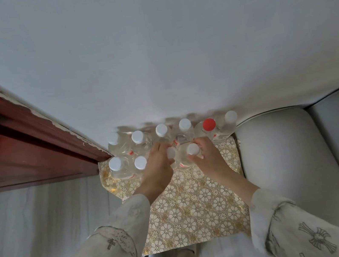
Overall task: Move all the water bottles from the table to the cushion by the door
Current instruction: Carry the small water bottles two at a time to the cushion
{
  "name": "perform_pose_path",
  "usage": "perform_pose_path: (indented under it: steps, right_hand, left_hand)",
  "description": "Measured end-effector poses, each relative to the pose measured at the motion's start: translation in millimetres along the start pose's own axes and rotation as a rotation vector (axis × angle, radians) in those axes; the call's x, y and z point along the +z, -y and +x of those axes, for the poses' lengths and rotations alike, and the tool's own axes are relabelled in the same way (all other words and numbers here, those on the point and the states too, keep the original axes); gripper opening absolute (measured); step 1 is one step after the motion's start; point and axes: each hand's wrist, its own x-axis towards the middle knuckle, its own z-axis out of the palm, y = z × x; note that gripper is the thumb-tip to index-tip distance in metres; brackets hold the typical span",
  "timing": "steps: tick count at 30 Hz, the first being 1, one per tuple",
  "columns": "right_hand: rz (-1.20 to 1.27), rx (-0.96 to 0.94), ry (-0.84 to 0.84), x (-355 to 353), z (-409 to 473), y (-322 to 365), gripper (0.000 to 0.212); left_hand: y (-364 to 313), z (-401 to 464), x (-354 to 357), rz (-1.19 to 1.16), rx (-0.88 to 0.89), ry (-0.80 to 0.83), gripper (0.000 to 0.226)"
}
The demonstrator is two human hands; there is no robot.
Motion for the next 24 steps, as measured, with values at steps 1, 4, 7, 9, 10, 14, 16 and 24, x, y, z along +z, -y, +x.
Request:
perform_pose_path:
  steps: [1, 4, 7, 9, 10, 14, 16, 24]
  right_hand:
    - [-0.004, -0.004, 0.001, 0.0, 0.8, -0.5, 0.028]
    - [-0.008, -0.003, 0.025, 0.0, 1.3, -1.7, 0.036]
    - [0.032, 0.013, 0.062, -1.8, -1.7, 2.7, 0.044]
    - [0.079, 0.023, 0.082, -5.2, -7.7, 8.2, 0.045]
    - [0.106, 0.027, 0.090, -7.2, -12.5, 11.1, 0.043]
    - [0.134, 0.065, 0.105, -11.1, -46.7, 22.8, 0.043]
    - [0.082, 0.114, 0.129, -9.5, -65.5, 28.4, 0.048]
    - [-0.104, -0.050, 0.427, 38.8, -143.4, 90.2, 0.040]
  left_hand:
    - [-0.5, 0.4, 0.8, 0.003, -0.010, -0.002, 0.038]
    - [-3.2, 1.2, 1.2, -0.017, -0.076, -0.013, 0.039]
    - [-8.2, -1.7, -1.9, -0.023, -0.141, 0.005, 0.042]
    - [-12.0, -7.4, -5.4, -0.031, -0.159, 0.027, 0.047]
    - [-13.8, -10.9, -7.6, -0.038, -0.166, 0.037, 0.050]
    - [-21.8, -36.1, -19.0, -0.116, -0.221, 0.022, 0.059]
    - [-25.3, -56.4, -25.0, -0.148, -0.239, -0.014, 0.058]
    - [-6.5, -198.0, -62.5, -0.368, -0.407, -0.281, 0.044]
